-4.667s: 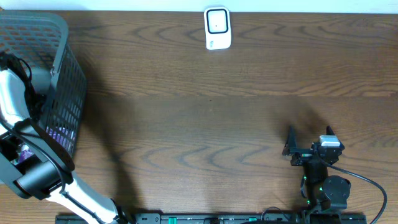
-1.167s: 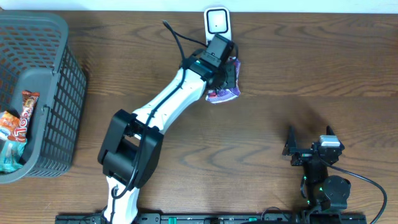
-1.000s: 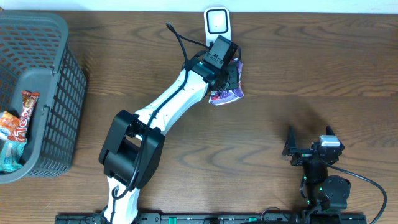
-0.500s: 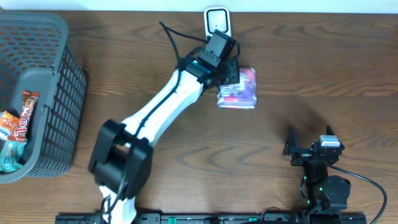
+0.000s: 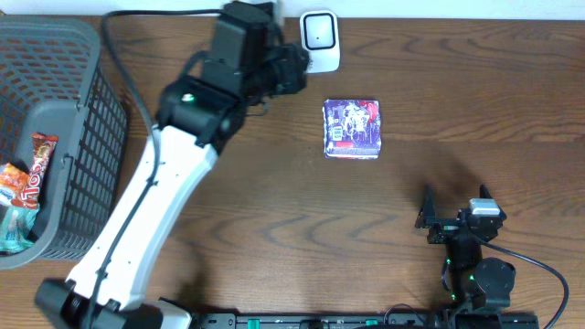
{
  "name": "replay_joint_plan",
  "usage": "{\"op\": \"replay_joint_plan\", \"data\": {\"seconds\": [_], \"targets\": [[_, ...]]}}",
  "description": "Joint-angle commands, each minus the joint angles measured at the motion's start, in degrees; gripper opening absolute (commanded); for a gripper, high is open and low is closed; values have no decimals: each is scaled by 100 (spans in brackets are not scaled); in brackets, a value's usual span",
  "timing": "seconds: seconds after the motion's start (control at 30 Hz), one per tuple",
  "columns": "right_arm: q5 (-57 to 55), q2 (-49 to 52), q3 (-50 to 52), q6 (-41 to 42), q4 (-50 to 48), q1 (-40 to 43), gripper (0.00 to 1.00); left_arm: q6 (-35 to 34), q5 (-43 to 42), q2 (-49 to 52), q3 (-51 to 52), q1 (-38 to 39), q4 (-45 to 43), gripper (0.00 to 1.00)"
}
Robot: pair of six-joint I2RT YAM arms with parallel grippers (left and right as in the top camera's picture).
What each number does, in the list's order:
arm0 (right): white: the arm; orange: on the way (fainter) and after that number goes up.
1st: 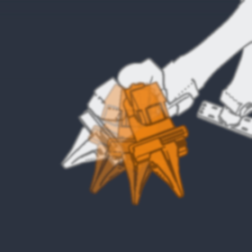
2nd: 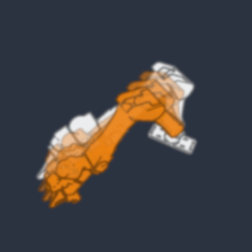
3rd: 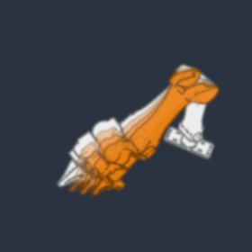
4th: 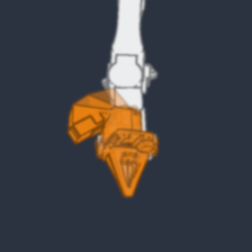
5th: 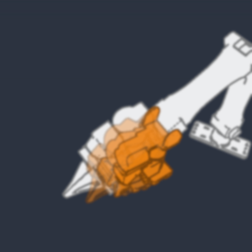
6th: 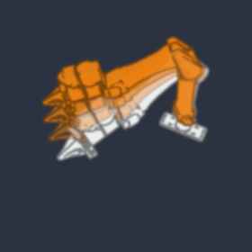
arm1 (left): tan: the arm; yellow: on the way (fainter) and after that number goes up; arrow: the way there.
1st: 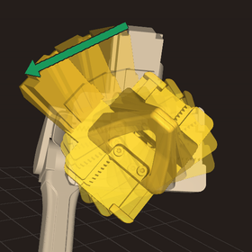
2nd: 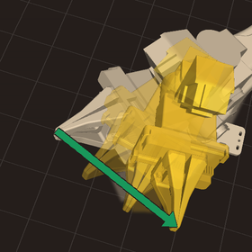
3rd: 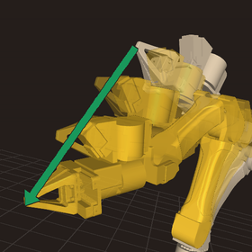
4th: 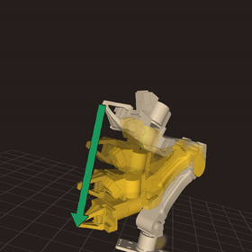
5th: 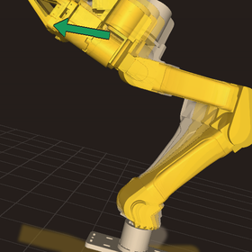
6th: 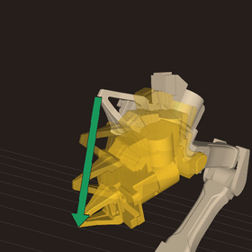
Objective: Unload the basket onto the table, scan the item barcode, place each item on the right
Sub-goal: 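Return the left gripper to the basket and grasp the orange TOP wafer bar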
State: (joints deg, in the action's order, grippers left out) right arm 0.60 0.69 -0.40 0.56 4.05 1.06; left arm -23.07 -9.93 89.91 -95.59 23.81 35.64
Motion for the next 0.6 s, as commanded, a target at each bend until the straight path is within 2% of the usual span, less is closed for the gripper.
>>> {"op": "replay_joint_plan", "data": {"seconds": [0.0, 0.13, 0.23, 0.27, 0.33, 0.57], "targets": [[15, -31, 9, -83, 24, 35, 99, 551, 815, -365, -109, -334, 240, 55], [15, -31, 9, -83, 24, 35, 99, 660, 2581, -669, -109, -859, 481, 56], [15, -31, 9, -83, 24, 35, 99, 660, 3689, -745, -109, -1414, 485, 64], [15, -31, 9, -83, 24, 35, 99, 662, 3882, -748, -109, -1591, 485, 68], [15, -31, 9, -83, 24, 35, 99, 702, 4116, -737, -107, -2061, 507, 68], [15, -31, 9, -83, 24, 35, 99, 693, 4105, -629, -96, -3641, 868, 69]]}}
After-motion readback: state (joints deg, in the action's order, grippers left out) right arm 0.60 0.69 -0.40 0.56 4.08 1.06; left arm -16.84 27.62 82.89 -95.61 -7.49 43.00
